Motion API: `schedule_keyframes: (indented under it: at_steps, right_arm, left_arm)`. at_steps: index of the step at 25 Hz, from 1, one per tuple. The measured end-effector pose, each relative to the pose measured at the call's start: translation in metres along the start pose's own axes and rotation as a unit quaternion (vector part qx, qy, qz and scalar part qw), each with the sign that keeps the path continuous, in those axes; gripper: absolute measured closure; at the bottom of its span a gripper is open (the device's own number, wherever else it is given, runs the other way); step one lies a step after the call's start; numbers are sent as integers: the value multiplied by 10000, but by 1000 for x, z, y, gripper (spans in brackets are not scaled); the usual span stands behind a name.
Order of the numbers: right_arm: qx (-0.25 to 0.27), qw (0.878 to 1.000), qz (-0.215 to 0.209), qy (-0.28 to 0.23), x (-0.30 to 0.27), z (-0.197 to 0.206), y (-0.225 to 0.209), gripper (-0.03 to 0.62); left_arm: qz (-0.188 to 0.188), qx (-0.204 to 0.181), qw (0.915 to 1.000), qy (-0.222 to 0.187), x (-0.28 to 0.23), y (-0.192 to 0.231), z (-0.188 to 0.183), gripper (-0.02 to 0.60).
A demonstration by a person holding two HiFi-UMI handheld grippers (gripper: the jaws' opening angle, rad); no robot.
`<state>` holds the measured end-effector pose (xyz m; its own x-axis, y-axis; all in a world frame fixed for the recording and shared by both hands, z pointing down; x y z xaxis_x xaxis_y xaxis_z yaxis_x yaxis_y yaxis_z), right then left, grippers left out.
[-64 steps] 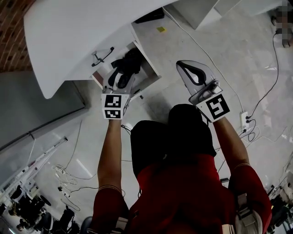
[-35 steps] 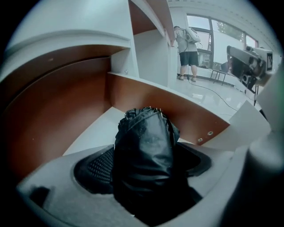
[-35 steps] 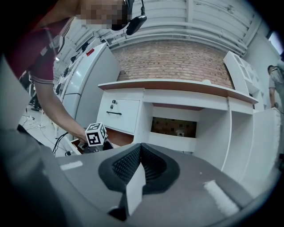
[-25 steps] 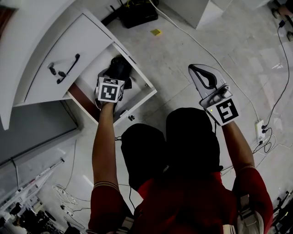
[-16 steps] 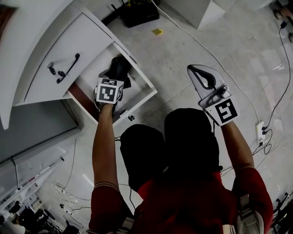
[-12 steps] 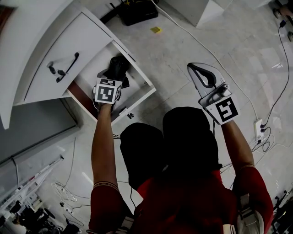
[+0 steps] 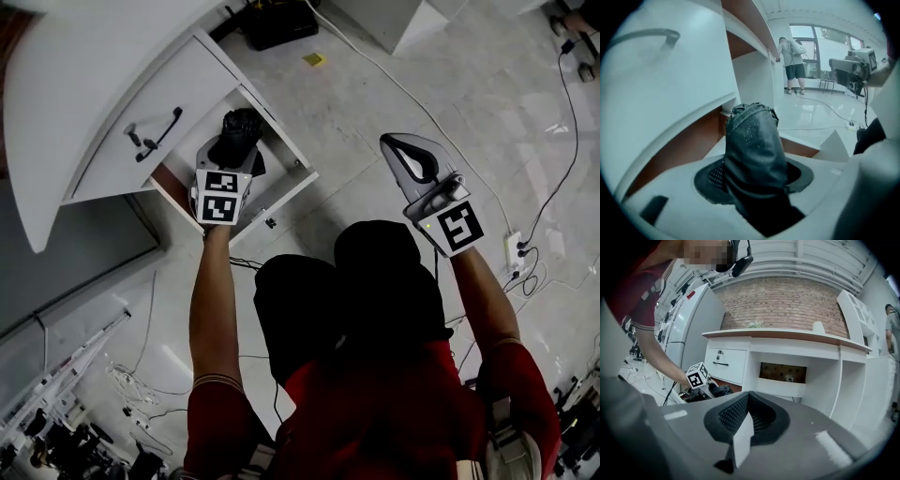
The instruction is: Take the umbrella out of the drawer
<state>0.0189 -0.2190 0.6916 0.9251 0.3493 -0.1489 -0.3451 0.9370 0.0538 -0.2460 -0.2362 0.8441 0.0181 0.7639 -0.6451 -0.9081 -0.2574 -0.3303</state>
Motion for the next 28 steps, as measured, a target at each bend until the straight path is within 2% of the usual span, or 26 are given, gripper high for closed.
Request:
schedule_keyframes:
  at_steps: [4, 9, 13, 18, 28]
  right_arm:
    - [-58, 10000, -24, 64, 4, -44, 4, 582]
    - [-201, 9996, -69, 191, 14, -105, 9, 582]
    - [-329, 9992, -45, 212, 19, -150, 9, 582]
    - [-433, 9988, -164, 188, 25, -211, 23, 582]
    - [-399, 9983, -369, -196, 45, -345, 57, 582]
  left_arm:
    - [107, 29, 9997, -239, 36, 3, -29, 325]
    - [235, 244, 9980, -526, 94, 3, -66, 325]
    - [213, 292, 9961, -799, 142, 12, -99, 325]
    - [180, 539, 9934, -995, 216, 25, -143, 325]
    - [-12, 1020, 9796, -1729, 376, 50, -252, 325]
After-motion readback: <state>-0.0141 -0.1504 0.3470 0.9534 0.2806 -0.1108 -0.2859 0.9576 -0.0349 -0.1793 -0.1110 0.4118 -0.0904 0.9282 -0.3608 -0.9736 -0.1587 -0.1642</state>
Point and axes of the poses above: the fingertips, and each gripper's own axes: x backward along the fingers, y to its left, z out of its underside, the point moved 2 cm from there along x, backward along the fingers, and after that the axes turned 15 degrees about -z, right-handed, at the moved point
